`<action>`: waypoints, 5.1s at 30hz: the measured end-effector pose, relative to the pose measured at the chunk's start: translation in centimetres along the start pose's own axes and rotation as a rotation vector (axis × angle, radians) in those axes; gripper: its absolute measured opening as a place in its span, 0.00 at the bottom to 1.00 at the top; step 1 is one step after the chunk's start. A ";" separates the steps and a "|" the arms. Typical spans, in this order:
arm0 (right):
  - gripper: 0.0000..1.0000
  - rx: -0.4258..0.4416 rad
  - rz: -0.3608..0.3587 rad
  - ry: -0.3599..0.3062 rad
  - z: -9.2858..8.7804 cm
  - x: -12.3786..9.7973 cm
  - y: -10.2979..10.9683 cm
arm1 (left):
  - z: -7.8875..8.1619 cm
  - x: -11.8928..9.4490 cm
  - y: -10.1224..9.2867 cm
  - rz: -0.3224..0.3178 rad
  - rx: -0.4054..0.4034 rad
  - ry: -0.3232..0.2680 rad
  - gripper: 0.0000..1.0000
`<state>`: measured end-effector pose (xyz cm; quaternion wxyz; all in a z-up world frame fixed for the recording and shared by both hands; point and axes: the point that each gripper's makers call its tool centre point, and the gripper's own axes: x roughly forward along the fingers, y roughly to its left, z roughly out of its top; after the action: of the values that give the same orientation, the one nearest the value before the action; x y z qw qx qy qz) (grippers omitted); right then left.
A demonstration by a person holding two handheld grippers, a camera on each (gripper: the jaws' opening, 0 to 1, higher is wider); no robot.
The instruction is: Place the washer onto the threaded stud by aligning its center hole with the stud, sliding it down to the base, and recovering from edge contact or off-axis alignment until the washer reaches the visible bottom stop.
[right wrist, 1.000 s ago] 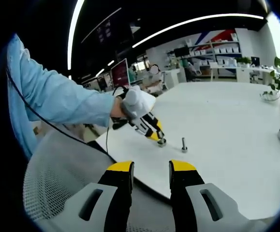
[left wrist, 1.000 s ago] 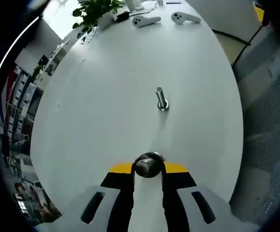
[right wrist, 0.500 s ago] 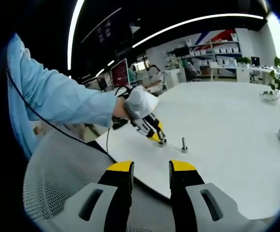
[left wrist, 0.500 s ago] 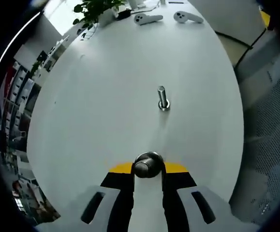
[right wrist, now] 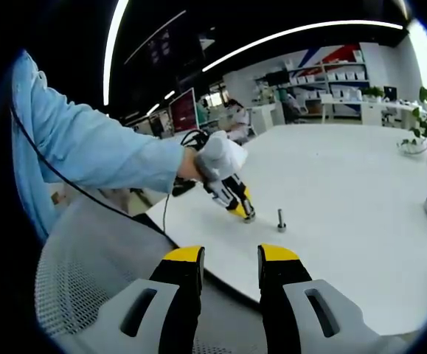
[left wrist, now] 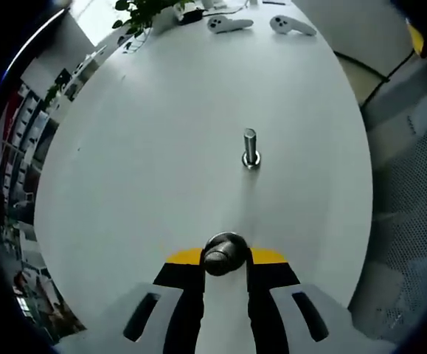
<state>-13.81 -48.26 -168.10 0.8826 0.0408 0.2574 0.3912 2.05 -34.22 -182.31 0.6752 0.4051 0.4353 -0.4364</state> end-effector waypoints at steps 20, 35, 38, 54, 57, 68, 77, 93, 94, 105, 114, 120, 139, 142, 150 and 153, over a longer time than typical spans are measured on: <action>0.31 0.000 0.006 -0.005 0.1 0.0 0.1 | 0.0 0.8 -0.6 -0.051 -0.024 0.029 0.19; 0.31 0.000 0.004 -0.005 0.1 0.0 0.0 | -0.1 1.2 -0.6 -0.063 -0.021 0.039 0.20; 0.31 0.000 0.002 -0.006 0.1 0.0 0.0 | -0.1 1.2 -0.6 -0.062 -0.022 0.039 0.20; 0.31 0.004 -0.002 -0.008 0.1 -0.1 -0.1 | -0.1 1.3 -0.5 -0.063 -0.019 0.034 0.20; 0.31 0.004 -0.001 -0.008 0.1 -0.1 -0.1 | 0.0 1.4 -0.6 -0.060 -0.003 0.029 0.20; 0.31 0.006 -0.006 -0.008 0.1 -0.1 -0.1 | -0.4 1.8 -0.7 -0.056 0.010 0.049 0.21; 0.31 0.004 -0.005 -0.004 0.1 0.0 -0.1 | -0.7 2.2 -0.8 -0.060 0.010 0.057 0.21; 0.31 0.003 -0.002 -0.003 0.0 0.0 -0.1 | -0.6 2.1 -0.6 -0.061 0.016 0.025 0.25; 0.31 0.003 -0.002 -0.003 0.0 0.0 0.0 | -0.4 2.0 -0.4 -0.059 -0.006 0.011 0.26; 0.31 0.000 0.003 -0.005 0.1 0.0 0.0 | 0.6 -0.3 0.0 -0.078 -0.129 -0.086 0.22; 0.31 0.002 0.000 -0.007 0.1 0.0 0.0 | 0.7 -0.4 -0.5 -0.068 -0.096 -0.083 0.12; 0.31 0.002 -0.001 -0.008 0.1 0.0 0.0 | 1.1 -0.4 -1.3 -0.091 -0.094 -0.088 0.11; 0.32 -0.344 0.162 0.130 1.6 2.6 -5.2 | 1.0 -0.5 -1.9 -0.073 -0.099 -0.075 0.12; 0.32 -0.383 0.167 0.176 1.3 4.8 -7.9 | 1.0 -0.5 -1.8 -0.068 -0.116 -0.073 0.12; 0.27 -0.413 0.195 0.212 1.9 12.3 -10.4 | 1.0 -0.3 -1.9 -0.054 -0.130 -0.074 0.11; 0.26 -0.434 0.176 0.289 0.3 14.5 -11.1 | 1.0 -0.2 -1.8 -0.051 -0.156 -0.078 0.11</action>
<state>1.88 -45.60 -177.01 0.7876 -0.1832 0.2862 0.5141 0.53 -35.62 -182.13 0.7097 0.3229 0.4517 -0.4337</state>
